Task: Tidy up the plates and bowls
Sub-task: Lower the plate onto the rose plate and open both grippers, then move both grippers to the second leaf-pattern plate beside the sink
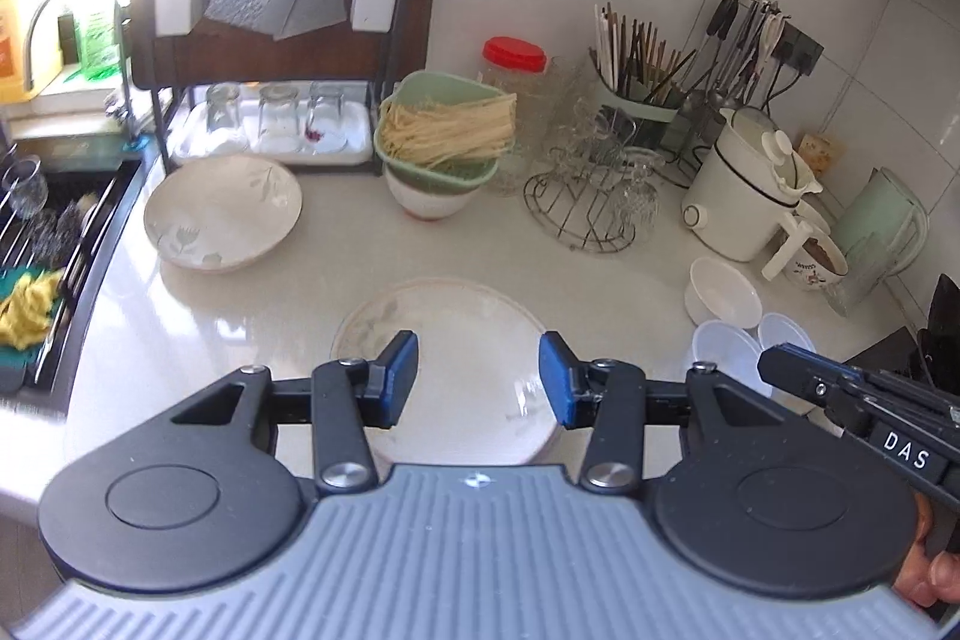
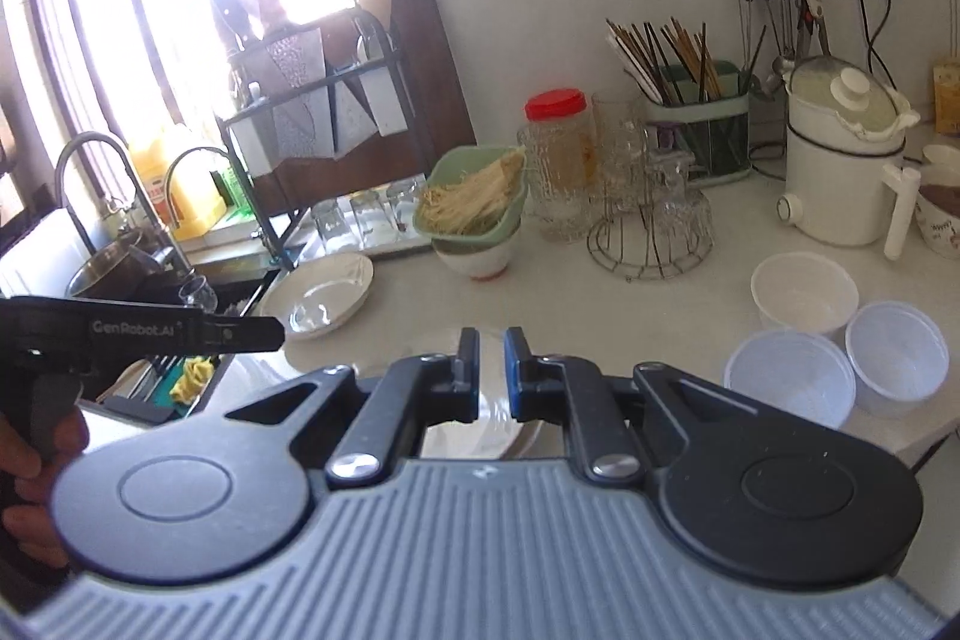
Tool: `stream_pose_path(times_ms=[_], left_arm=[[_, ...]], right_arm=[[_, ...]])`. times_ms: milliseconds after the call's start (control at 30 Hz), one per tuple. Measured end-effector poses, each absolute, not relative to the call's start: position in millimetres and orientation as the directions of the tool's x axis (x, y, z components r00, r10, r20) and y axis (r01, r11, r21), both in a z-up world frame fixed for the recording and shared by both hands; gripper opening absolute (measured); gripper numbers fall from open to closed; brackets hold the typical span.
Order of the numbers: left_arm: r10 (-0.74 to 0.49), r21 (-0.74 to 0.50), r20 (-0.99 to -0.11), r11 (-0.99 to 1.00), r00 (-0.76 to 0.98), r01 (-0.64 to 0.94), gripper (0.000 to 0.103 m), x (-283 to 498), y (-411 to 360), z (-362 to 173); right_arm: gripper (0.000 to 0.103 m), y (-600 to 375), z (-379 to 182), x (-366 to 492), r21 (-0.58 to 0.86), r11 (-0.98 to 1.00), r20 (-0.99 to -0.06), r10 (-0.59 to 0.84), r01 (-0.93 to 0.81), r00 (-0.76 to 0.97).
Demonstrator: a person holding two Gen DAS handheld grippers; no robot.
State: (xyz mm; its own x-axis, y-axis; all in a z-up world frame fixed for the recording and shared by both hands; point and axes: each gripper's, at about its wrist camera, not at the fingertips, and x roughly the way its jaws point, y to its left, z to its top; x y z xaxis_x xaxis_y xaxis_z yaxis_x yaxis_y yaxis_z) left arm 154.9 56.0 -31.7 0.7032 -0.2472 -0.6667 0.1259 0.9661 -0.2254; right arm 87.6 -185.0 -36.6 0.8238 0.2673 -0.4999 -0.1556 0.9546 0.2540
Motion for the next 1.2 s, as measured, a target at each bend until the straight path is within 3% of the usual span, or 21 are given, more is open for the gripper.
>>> stream_pose_path(times_ms=[367, 633, 700, 800, 867, 1200], left_arm=[[-0.143, -0.221, -0.688, 0.975, 0.712, -0.018, 0.053, 66, 37, -26], [-0.118, -0.233, -0.721, 0.969, 0.683, -0.078, 0.057, 43, 33, -36], [-0.117, -0.232, -0.728, 0.969, 0.675, -0.082, 0.06, 46, 35, -38], [-0.109, -0.222, -0.735, 0.971, 0.669, -0.086, 0.068, 55, 40, -39], [-0.104, -0.216, -0.739, 0.973, 0.666, -0.087, 0.076, 63, 44, -39], [-0.118, -0.167, -0.72, 0.986, 0.684, -0.006, 0.084, 125, 68, -36]], right_arm=[[0.012, -204, -29, 43, 0.268, 0.931, -0.49, 0.353, -0.248, 0.797], [0.013, -206, -37, 29, 0.25, 0.928, -0.524, 0.37, -0.276, 0.767], [0.019, -205, -37, 31, 0.226, 0.932, -0.527, 0.361, -0.283, 0.769], [0.054, -205, -38, 34, 0.216, 0.938, -0.528, 0.346, -0.271, 0.775], [0.085, -206, -38, 39, 0.232, 0.938, -0.522, 0.343, -0.257, 0.781], [0.087, -186, -46, 84, 0.23, 0.951, -0.571, 0.304, -0.206, 0.763]])
